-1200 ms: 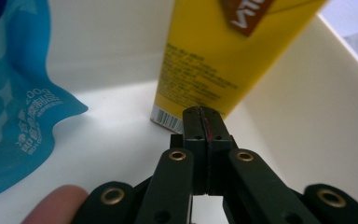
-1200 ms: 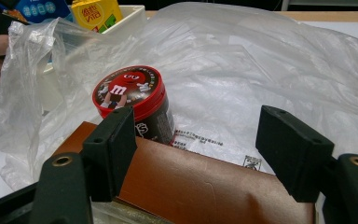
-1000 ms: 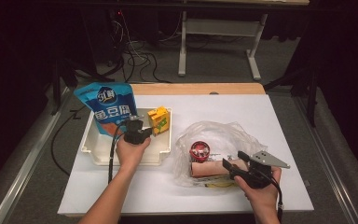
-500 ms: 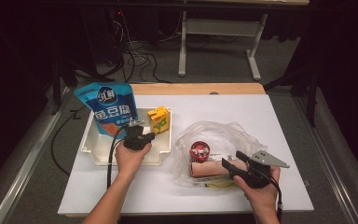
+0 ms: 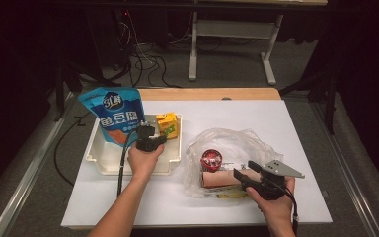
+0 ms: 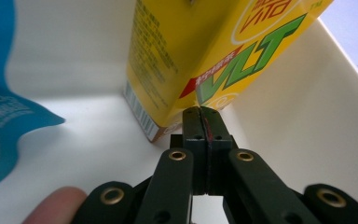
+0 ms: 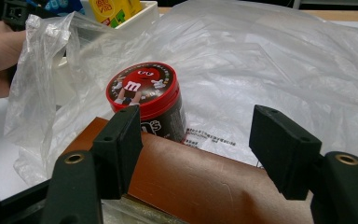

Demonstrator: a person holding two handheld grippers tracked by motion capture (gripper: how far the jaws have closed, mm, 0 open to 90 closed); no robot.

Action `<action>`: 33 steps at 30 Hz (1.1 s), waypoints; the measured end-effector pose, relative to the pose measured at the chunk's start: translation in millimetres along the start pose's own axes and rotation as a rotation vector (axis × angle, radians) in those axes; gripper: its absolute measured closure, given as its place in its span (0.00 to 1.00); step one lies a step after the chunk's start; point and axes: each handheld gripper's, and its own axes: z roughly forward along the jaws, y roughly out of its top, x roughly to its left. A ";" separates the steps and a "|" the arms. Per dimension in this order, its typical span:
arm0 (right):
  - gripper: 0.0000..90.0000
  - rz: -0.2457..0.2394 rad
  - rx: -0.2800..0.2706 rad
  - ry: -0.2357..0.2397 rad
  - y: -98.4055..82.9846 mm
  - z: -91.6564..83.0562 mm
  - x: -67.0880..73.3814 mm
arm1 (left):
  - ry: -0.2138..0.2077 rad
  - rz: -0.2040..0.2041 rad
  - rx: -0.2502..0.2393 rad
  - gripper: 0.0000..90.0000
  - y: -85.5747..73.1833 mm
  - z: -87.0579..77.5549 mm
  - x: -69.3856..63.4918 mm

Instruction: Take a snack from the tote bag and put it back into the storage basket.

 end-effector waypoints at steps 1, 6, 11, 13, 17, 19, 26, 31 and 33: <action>0.39 0.000 0.000 0.000 0.0 0.0 0.0 | 0.000 0.000 0.000 1.00 0.0 0.0 0.0; 0.41 -0.009 0.002 0.012 0.2 1.1 3.1 | 0.005 -0.012 -0.017 1.00 0.6 2.8 -0.1; 0.41 -0.010 0.009 0.018 -0.2 3.0 4.8 | 0.010 -0.034 -0.022 1.00 1.6 3.1 2.8; 0.41 -0.012 0.011 0.019 -0.2 3.6 5.3 | 0.017 -0.047 -0.029 1.00 2.2 3.5 4.9; 0.41 -0.016 0.012 0.025 -0.2 4.4 7.2 | 0.026 -0.063 -0.035 1.00 2.8 4.0 6.3; 0.41 -0.012 0.008 0.040 -0.3 5.4 8.3 | 0.029 -0.066 -0.034 1.00 3.1 3.8 6.2; 0.39 -0.021 0.010 0.047 4.6 14.0 17.1 | 0.038 0.049 -0.087 0.95 0.3 -19.0 -2.2; 0.36 -0.025 0.038 0.056 9.7 25.2 25.6 | 0.017 0.108 -0.153 0.78 -11.1 -43.1 -8.2; 0.34 -0.033 0.055 0.053 10.3 29.7 28.7 | 0.008 0.112 -0.165 0.71 -17.1 -51.5 -9.0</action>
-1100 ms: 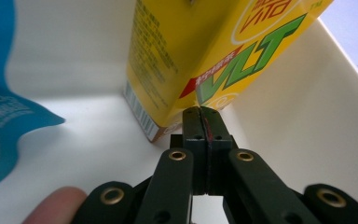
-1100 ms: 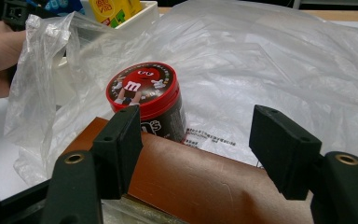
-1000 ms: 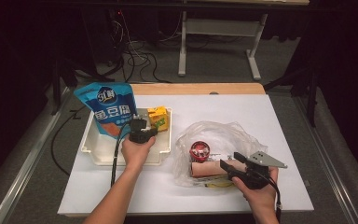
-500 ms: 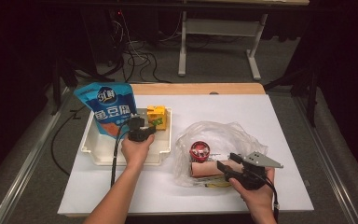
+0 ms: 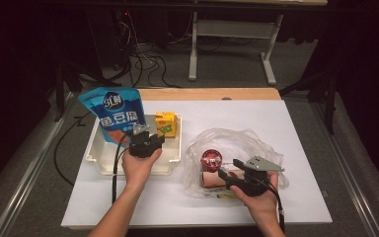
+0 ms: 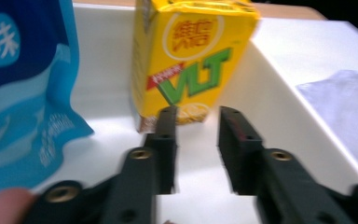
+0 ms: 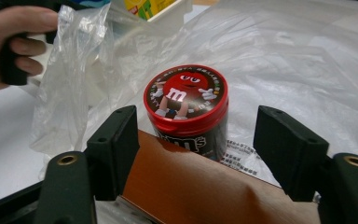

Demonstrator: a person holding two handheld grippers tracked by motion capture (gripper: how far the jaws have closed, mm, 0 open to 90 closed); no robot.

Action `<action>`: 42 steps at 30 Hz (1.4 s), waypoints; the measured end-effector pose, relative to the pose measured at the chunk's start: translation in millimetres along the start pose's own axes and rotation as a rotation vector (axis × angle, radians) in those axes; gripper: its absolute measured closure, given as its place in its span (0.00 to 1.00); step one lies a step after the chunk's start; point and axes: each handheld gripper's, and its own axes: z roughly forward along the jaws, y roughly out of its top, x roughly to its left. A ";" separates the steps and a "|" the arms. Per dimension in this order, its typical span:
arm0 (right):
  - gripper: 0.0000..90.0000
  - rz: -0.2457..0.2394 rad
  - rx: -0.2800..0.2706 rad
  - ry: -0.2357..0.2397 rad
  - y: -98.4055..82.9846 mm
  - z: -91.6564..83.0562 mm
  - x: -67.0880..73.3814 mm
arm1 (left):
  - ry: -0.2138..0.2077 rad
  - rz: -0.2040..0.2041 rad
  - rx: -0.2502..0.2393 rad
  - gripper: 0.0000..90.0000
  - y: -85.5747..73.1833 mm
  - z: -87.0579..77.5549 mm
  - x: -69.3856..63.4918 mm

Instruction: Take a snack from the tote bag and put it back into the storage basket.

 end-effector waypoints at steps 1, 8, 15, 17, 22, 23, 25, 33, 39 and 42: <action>0.33 -0.005 0.004 0.002 0.3 2.6 0.8 | 0.002 0.010 -0.003 0.68 -2.0 -4.5 -0.9; 0.27 0.004 0.040 -0.005 3.5 20.0 5.2 | -0.033 0.052 -0.043 0.55 -16.9 -32.9 -8.1; 0.25 -0.009 0.062 -0.017 6.7 32.3 8.3 | -0.095 0.093 -0.055 0.46 -24.4 -47.3 -14.4; 0.25 -0.023 0.069 -0.031 7.7 35.6 8.5 | -0.100 0.124 -0.049 0.43 -27.8 -49.2 -13.2; 0.22 -0.026 0.101 -0.047 8.4 45.1 7.2 | -0.115 0.128 -0.072 0.36 -32.6 -57.5 -10.4; 0.21 -0.030 0.105 -0.050 8.7 46.5 7.2 | -0.116 0.131 -0.078 0.35 -32.7 -58.8 -9.8; 0.21 -0.027 0.109 -0.052 9.9 48.5 7.6 | -0.118 0.124 -0.084 0.33 -32.3 -61.0 -7.9; 0.21 -0.047 0.117 -0.065 17.7 57.1 14.8 | -0.109 0.110 -0.070 0.33 -32.5 -60.8 -4.0; 0.21 -0.031 0.140 -0.086 17.3 65.7 15.1 | -0.107 0.107 -0.064 0.33 -32.9 -60.2 -3.7; 0.22 -0.036 0.151 -0.111 15.9 69.8 15.3 | -0.107 0.102 -0.061 0.34 -33.2 -59.8 -3.2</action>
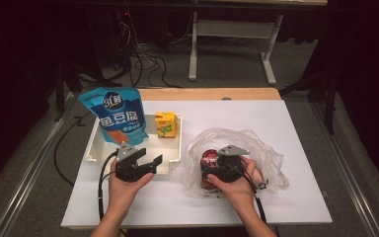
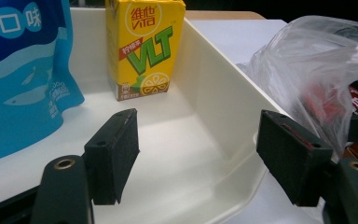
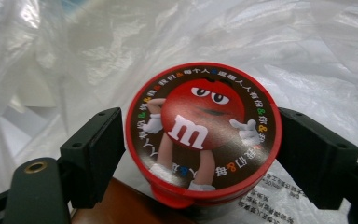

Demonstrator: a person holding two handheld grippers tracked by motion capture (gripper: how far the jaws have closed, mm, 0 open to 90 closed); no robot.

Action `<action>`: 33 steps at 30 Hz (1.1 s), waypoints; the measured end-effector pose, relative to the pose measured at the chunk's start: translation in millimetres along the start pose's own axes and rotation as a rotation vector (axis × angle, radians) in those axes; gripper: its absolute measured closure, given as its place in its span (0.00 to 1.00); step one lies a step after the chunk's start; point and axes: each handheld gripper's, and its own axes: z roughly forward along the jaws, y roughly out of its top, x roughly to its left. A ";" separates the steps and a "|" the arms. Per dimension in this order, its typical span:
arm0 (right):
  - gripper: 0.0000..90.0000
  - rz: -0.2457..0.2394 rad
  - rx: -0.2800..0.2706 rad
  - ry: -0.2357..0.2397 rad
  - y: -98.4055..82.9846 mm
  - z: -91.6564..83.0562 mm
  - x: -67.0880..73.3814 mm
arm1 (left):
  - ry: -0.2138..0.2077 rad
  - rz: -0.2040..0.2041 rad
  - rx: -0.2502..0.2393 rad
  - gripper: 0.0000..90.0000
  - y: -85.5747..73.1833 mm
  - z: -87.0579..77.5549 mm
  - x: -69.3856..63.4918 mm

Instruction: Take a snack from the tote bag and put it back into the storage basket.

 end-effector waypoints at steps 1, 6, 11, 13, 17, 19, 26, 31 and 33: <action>0.21 -0.002 0.002 -0.009 0.3 0.7 0.1 | 0.000 0.002 0.002 0.34 -0.2 0.2 -0.2; 0.23 -0.021 0.043 -0.022 1.7 6.4 2.2 | -0.011 0.009 -0.001 0.34 0.2 0.5 -2.5; 0.28 -0.052 0.051 -0.029 1.2 7.2 3.8 | -0.013 0.010 -0.003 0.34 0.9 -0.2 -3.4; 0.29 -0.058 0.048 -0.031 0.9 6.9 3.6 | -0.015 0.011 -0.006 0.34 1.6 -0.8 -4.1; 0.29 -0.052 0.041 -0.039 0.1 5.3 3.8 | -0.022 0.013 -0.017 0.34 3.6 -2.2 -6.1; 0.29 -0.036 0.030 -0.032 0.2 3.3 2.7 | -0.027 0.013 -0.020 0.34 4.3 -2.7 -6.8; 0.29 -0.011 -0.027 -0.017 2.0 -9.3 -5.1 | -0.044 0.028 -0.032 0.34 6.0 -3.9 -11.7; 0.29 -0.009 -0.053 -0.006 4.1 -21.6 -11.1 | -0.063 0.039 -0.049 0.33 8.1 -5.6 -16.2; 0.29 -0.009 -0.064 -0.002 5.1 -27.4 -13.3 | -0.071 0.044 -0.052 0.33 9.1 -6.7 -18.6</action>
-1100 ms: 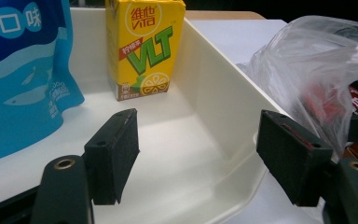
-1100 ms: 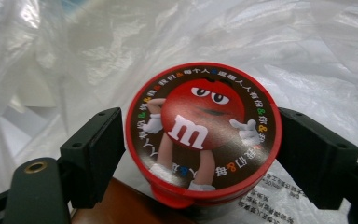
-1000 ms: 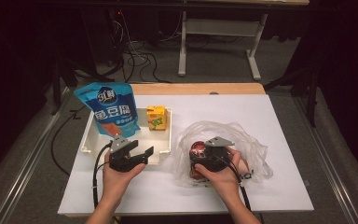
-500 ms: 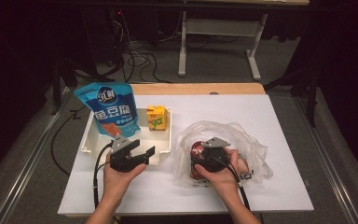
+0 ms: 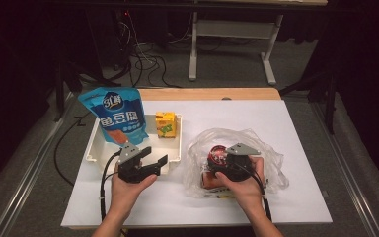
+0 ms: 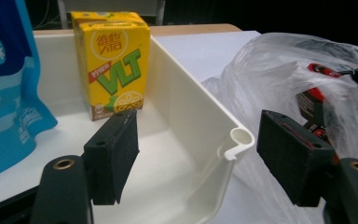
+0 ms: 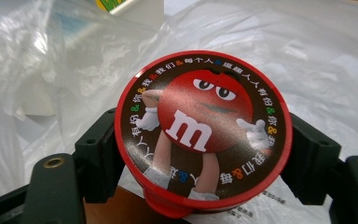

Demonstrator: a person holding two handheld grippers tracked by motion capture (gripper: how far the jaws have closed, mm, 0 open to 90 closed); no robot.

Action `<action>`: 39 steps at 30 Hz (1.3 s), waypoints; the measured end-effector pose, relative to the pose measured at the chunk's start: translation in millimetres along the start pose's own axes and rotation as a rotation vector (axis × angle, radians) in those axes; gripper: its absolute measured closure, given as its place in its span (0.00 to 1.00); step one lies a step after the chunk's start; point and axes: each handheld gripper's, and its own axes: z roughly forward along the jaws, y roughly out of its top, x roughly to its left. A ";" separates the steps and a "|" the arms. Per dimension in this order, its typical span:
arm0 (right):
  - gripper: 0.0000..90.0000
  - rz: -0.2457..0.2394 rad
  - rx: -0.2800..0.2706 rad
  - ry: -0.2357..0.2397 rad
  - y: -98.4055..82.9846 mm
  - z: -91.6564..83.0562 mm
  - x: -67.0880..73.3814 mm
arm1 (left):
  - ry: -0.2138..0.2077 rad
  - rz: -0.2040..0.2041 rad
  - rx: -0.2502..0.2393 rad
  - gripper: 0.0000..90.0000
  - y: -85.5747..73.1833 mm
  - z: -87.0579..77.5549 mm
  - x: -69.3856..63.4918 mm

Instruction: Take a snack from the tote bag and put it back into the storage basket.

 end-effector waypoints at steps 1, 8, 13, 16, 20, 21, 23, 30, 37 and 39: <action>0.29 0.000 -0.005 0.002 0.7 -2.8 -1.5 | 0.000 0.000 0.000 0.33 0.0 0.0 0.0; 0.29 0.005 -0.027 0.012 6.1 -21.2 -10.6 | -0.053 0.029 -0.016 0.33 5.7 -2.5 -15.5; 0.29 0.001 -0.034 0.032 9.6 -32.6 -11.2 | -0.088 0.059 -0.028 0.33 8.4 -2.5 -27.1; 0.29 -0.005 -0.034 0.037 10.2 -35.9 -9.8 | -0.101 0.076 -0.029 0.31 8.0 -1.4 -32.2; 0.29 0.000 -0.038 0.055 10.3 -42.6 -6.5 | -0.155 0.112 -0.016 0.27 4.8 4.6 -47.7; 0.29 0.001 -0.038 0.058 10.5 -43.6 -5.5 | -0.161 0.115 -0.011 0.27 4.6 5.1 -50.0; 0.29 0.001 -0.037 0.062 10.8 -45.7 -4.5 | -0.188 0.118 -0.010 0.26 3.4 6.8 -56.1; 0.29 0.013 -0.033 0.074 9.2 -52.2 -2.0 | -0.242 0.092 -0.014 0.23 -3.0 14.5 -77.8; 0.29 0.015 -0.025 0.087 7.7 -56.9 0.1 | -0.261 0.185 0.023 0.22 -4.8 16.1 -84.3; 0.29 0.006 -0.027 0.096 8.2 -58.9 2.4 | -0.264 0.200 0.019 0.22 -5.7 17.4 -87.6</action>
